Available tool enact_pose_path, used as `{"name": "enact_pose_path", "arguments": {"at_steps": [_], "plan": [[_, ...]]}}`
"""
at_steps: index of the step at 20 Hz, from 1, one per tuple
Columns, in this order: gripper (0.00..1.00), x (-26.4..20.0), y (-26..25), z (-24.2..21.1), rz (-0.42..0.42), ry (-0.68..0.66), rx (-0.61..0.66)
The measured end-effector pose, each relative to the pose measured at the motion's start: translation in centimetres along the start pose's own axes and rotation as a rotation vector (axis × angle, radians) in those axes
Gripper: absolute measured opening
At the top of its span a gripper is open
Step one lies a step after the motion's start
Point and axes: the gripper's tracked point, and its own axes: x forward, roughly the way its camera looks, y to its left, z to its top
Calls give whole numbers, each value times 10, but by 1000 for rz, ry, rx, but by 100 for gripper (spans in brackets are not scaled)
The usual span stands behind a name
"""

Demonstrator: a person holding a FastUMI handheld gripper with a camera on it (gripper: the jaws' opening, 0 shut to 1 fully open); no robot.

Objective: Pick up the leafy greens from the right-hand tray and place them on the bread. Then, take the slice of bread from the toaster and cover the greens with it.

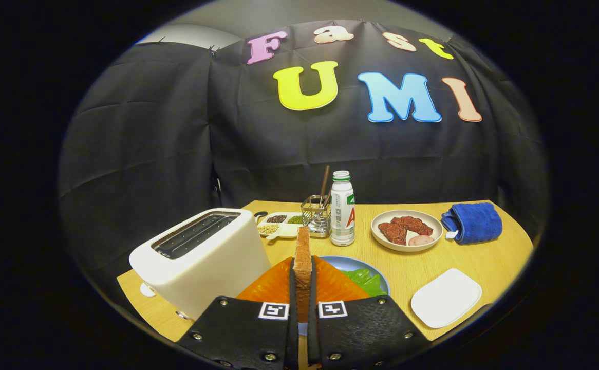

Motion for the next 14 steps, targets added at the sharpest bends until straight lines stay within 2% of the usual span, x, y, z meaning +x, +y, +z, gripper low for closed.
{"name": "enact_pose_path", "arguments": {"at_steps": [6,14], "plan": [[8,8,15,-10,52,5,-28],[11,21,-7,-24,30,40,-41]]}}
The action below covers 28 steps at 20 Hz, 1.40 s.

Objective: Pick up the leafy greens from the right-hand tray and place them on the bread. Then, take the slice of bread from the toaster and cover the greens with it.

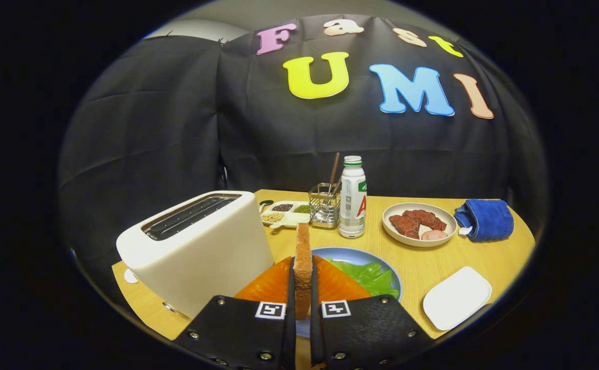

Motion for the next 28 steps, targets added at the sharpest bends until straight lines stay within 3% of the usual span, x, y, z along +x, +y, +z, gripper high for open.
{"name": "enact_pose_path", "arguments": {"at_steps": [6,10,11,19,28], "plan": [[21,0,-10,-12,6,39,-16],[27,4,-26,-15,-33,40,-26],[34,5,-31,-15,-44,43,-26],[44,3,-64,-14,-103,37,8],[44,-36,-104,6,-155,-86,-34]]}}
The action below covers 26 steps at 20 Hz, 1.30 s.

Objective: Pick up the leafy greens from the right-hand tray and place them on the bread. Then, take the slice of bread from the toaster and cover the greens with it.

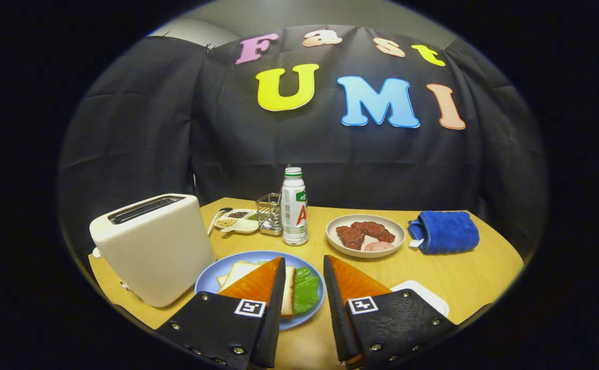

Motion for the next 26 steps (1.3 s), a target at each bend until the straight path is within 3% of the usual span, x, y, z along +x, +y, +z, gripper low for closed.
{"name": "enact_pose_path", "arguments": {"at_steps": [11,16,20,22,25,26], "plan": [[44,-36,-87,19,-138,-96,1],[44,-49,-149,18,-161,-104,26],[53,-72,-183,14,-113,-127,-13],[69,-81,-202,3,-109,-93,-26],[100,-100,-249,4,-201,-102,-30],[99,-106,-262,6,-213,-124,-24]]}}
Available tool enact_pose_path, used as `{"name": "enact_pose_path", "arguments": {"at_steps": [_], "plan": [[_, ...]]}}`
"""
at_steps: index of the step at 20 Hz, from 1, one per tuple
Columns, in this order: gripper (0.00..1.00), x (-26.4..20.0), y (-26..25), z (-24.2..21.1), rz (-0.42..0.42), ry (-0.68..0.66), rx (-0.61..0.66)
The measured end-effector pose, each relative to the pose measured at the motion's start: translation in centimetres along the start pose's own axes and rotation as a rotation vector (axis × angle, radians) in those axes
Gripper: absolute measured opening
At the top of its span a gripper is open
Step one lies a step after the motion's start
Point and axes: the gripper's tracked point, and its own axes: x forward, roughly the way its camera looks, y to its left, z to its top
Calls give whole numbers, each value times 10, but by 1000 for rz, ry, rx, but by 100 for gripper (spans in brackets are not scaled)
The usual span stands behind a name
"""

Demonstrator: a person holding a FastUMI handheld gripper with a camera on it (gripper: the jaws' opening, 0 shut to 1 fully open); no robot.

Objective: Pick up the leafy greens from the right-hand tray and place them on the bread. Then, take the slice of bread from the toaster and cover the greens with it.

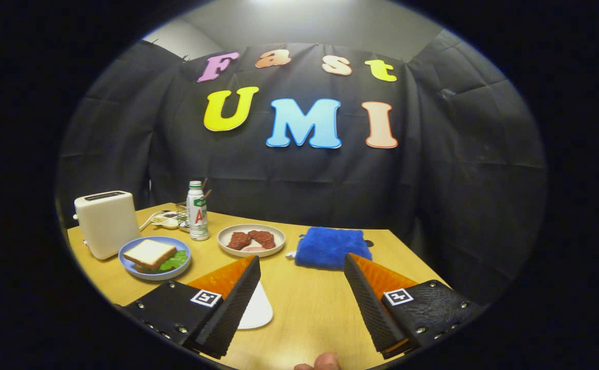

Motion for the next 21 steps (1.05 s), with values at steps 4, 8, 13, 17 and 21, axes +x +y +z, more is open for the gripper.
{"name": "enact_pose_path", "arguments": {"at_steps": [4,8,13,17,21], "plan": [[99,-13,-48,14,62,-112,58],[99,-18,-121,-5,25,-82,42],[99,-19,-200,-16,-65,-112,71],[99,-8,-241,-25,-98,-128,-15],[99,0,-281,-43,-132,-117,-13]]}}
